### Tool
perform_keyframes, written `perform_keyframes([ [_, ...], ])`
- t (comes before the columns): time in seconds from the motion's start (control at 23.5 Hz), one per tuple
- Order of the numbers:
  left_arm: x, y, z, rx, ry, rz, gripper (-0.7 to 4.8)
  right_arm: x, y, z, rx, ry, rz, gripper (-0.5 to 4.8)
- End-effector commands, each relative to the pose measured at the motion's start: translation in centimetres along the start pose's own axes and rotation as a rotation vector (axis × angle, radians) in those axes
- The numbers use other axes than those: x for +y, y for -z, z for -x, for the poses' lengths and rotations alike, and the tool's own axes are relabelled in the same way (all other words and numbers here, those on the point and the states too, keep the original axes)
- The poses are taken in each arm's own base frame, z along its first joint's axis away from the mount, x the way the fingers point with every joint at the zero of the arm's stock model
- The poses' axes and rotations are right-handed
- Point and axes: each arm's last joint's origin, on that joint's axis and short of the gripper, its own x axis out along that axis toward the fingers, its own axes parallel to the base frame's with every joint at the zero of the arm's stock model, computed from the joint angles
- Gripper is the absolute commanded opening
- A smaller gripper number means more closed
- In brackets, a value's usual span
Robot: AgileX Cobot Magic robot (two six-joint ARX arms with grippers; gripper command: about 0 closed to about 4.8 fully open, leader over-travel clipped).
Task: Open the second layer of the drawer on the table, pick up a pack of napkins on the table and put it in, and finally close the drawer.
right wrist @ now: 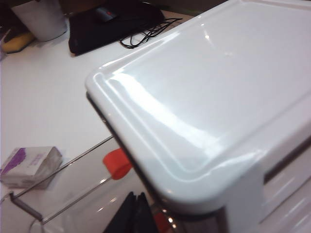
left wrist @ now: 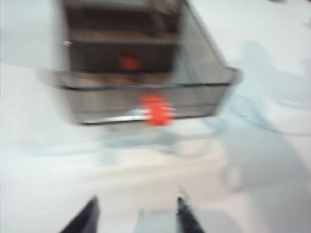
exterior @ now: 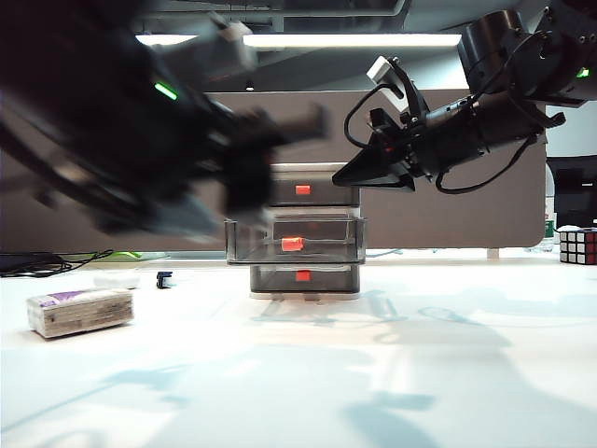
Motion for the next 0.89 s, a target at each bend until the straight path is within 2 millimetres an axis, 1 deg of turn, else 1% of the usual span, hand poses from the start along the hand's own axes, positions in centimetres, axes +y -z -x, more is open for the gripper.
perform_keyframes([
  [0.04,2.3,-0.7,2.5,0.097,-0.103,-0.215,1.93,0.2,-0.5,0.1,-0.015,-0.036,-0.011,-0.05],
  [0.09,3.1,-1.2,3.6,0.115,-0.120,-0.349,1.92,0.3,-0.5,0.1,-0.015,-0.041,-0.014,-0.04],
  [0.13,3.6,-1.5,4.3,0.130,-0.124,-0.477,1.77,0.3,-0.5,0.1,-0.014,-0.045,-0.016,-0.04],
  [0.21,4.2,-1.6,4.8,0.145,-0.172,-0.591,1.79,0.3,-0.5,0.1,-0.014,-0.047,-0.018,-0.05],
  [0.26,5.2,-1.7,5.1,0.162,-0.282,-0.670,1.87,0.3,-0.5,0.1,-0.014,-0.059,-0.028,-0.05],
  [0.3,5.5,-1.6,5.2,0.176,-0.321,-0.702,1.88,0.4,-0.5,0.0,-0.012,-0.061,-0.037,-0.05],
  [0.34,5.8,-1.6,5.2,0.176,-0.352,-0.703,1.87,0.4,-0.5,0.0,-0.011,-0.064,-0.040,-0.05],
  [0.47,6.2,-1.3,4.9,0.182,-0.361,-0.705,1.84,0.5,-0.4,-0.1,-0.009,-0.074,-0.056,-0.05],
  [0.55,7.5,-0.6,4.0,0.228,-0.324,-0.667,1.85,0.6,-0.5,-0.1,-0.008,-0.089,-0.063,-0.05],
  [0.6,8.7,-0.4,3.3,0.243,-0.299,-0.598,1.84,0.6,-0.4,-0.1,-0.007,-0.098,-0.066,-0.05],
  [0.64,9.4,-0.5,3.0,0.249,-0.293,-0.560,1.83,0.6,-0.4,-0.1,-0.003,-0.109,-0.069,-0.05],
  [0.68,10.3,-0.9,2.7,0.242,-0.286,-0.518,1.82,0.6,-0.3,-0.1,0.004,-0.111,-0.075,-0.05],
  [0.72,11.3,-1.6,2.4,0.227,-0.242,-0.513,1.82,0.6,-0.3,0.0,0.008,-0.111,-0.078,-0.05],
  [0.77,11.6,-2.0,2.3,0.214,-0.207,-0.518,1.82,0.6,-0.3,0.0,0.008,-0.113,-0.078,-0.05],
  [0.81,12.1,-2.5,2.3,0.194,-0.150,-0.531,1.82,0.6,-0.3,0.0,0.009,-0.113,-0.079,-0.05],
  [0.85,12.9,-3.2,2.0,0.155,-0.032,-0.546,1.83,0.7,-0.3,-0.1,0.011,-0.114,-0.081,-0.05],
  [0.89,13.4,-3.4,1.9,0.146,0.013,-0.551,1.84,0.6,-0.3,0.0,0.010,-0.113,-0.081,-0.05],
])
